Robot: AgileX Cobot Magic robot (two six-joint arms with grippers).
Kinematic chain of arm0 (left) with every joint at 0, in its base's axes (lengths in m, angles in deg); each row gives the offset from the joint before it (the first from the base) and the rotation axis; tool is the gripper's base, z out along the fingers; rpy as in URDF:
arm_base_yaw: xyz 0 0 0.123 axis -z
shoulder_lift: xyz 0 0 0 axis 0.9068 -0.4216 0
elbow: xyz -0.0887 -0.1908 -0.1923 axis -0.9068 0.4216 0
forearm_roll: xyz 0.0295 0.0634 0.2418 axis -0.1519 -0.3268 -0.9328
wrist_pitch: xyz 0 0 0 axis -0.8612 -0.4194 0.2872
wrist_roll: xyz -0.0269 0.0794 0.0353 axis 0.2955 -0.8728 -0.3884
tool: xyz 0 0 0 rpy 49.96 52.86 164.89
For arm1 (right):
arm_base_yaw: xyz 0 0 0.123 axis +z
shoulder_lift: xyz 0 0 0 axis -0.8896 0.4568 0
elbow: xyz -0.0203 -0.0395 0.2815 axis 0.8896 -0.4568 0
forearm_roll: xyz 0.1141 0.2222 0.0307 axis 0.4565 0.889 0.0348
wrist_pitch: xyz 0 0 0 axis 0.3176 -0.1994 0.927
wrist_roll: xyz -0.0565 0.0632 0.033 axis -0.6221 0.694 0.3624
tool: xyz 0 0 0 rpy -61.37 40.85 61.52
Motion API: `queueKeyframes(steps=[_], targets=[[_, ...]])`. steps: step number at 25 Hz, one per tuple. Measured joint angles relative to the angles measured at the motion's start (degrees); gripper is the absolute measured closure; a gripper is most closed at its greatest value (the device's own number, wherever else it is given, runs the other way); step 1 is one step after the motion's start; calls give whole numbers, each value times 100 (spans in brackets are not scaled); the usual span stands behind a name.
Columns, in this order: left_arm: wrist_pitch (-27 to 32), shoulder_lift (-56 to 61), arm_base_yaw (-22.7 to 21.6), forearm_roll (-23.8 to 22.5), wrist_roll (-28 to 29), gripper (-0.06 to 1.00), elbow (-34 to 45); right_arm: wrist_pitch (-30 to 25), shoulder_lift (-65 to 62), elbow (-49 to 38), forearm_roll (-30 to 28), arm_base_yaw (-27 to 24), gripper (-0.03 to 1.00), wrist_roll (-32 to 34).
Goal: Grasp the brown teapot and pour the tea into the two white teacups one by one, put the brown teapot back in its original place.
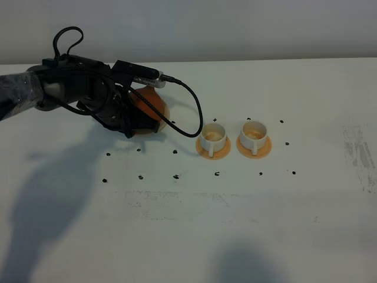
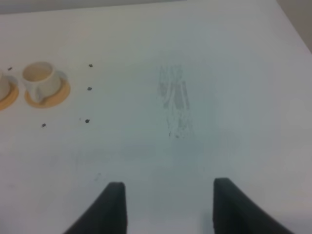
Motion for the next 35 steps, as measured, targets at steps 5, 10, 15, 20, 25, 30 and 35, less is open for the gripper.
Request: queueKeyframes(steps=[5, 10, 15, 20, 25, 30, 35], targets=[[-153, 121, 0, 0, -30, 87, 45, 0, 0, 0, 0, 0, 54, 0], [-219, 244, 0, 0, -111, 87, 49, 0, 0, 0, 0, 0, 54, 0], [-349, 353, 0, 0, -251, 87, 49, 0, 0, 0, 0, 0, 54, 0], [-440, 359, 20, 0, -406, 87, 55, 0, 0, 0, 0, 0, 54, 0], [-648, 359, 98, -7, -604, 87, 55, 0, 0, 0, 0, 0, 54, 0], [-751, 359, 213, -5, -950, 87, 55, 0, 0, 0, 0, 0, 54, 0], [-793, 453, 310, 135, -1283, 87, 55, 0, 0, 0, 0, 0, 54, 0]])
